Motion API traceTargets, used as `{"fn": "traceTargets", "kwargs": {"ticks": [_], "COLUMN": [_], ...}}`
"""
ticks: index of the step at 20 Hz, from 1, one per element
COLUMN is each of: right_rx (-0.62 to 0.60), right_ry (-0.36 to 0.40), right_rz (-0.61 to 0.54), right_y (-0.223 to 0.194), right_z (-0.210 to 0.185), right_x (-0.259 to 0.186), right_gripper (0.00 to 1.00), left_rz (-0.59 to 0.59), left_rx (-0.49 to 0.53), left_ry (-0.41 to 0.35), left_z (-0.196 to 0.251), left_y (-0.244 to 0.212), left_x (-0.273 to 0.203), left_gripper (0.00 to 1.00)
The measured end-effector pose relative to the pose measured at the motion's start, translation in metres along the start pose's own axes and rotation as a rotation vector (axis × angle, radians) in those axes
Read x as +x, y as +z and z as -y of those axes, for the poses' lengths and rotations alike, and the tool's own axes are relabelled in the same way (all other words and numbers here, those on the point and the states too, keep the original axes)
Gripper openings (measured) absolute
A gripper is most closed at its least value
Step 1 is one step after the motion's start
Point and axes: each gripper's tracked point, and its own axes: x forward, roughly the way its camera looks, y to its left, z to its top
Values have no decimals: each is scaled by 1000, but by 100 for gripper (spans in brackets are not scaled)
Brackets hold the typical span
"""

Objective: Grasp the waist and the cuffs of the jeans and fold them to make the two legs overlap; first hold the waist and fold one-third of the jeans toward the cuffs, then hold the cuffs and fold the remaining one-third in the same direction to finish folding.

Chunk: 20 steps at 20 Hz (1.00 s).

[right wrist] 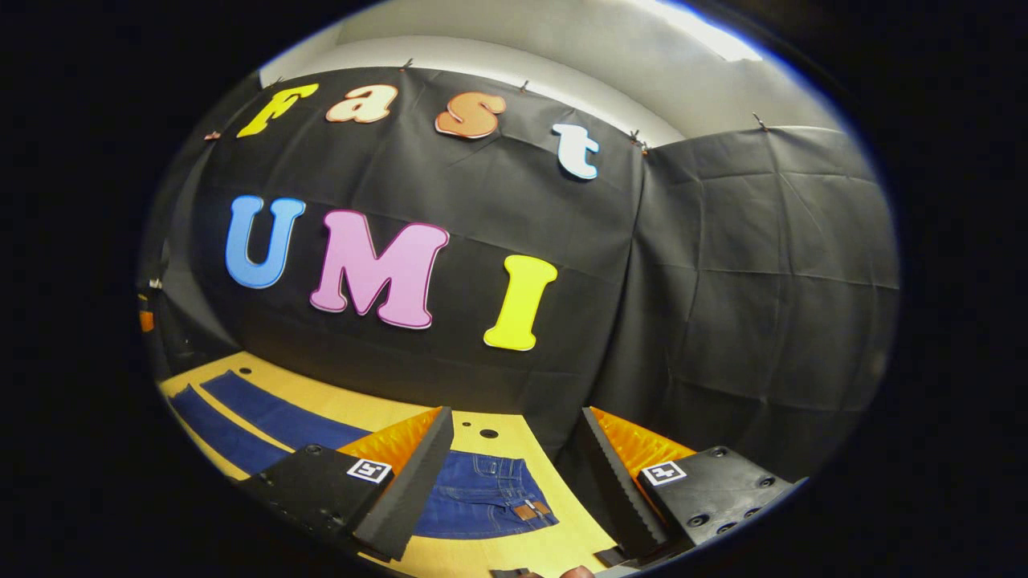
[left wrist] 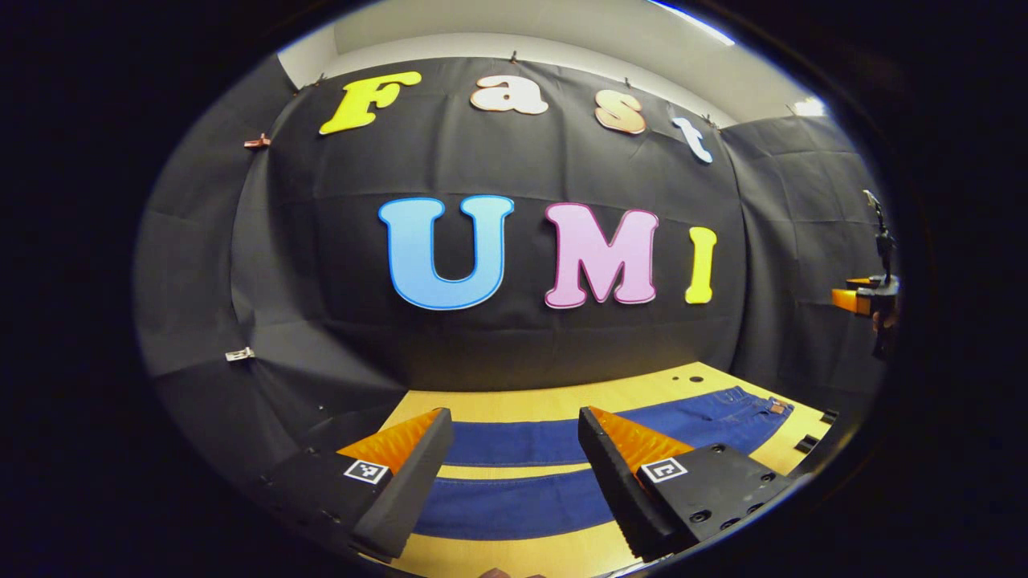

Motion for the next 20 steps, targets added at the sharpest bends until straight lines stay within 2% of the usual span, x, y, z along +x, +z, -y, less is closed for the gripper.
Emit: {"fn": "traceTargets", "kwargs": {"ticks": [2,4,6,9,12,16,18,20], "right_rx": [-124,-185,-222,-263,-508,-888,-991,-1022], "right_ry": [38,120,225,423,590,891,1015,1087], "right_rz": [-82,-160,-227,-360,-433,-467,-517,-585], "right_y": [-37,-77,-110,-168,-215,-280,-316,-339], "right_z": [0,-19,-37,-70,-78,-91,-91,-87], "right_x": [5,12,16,16,22,27,30,36], "right_gripper": [96,96,96,96,97,97,97,97], "left_rz": [-80,-170,-252,-412,-517,-633,-668,-694], "left_rx": [151,248,308,404,627,982,1062,1083], "left_ry": [-62,-135,-207,-297,-393,-633,-721,-763], "left_z": [-11,-16,-22,-39,-51,-57,-61,-65], "left_y": [-32,-68,-102,-145,-182,-238,-267,-285], "left_x": [14,23,23,24,34,33,39,41], "left_gripper": [98,98,98,98,98,98,98,98]}}
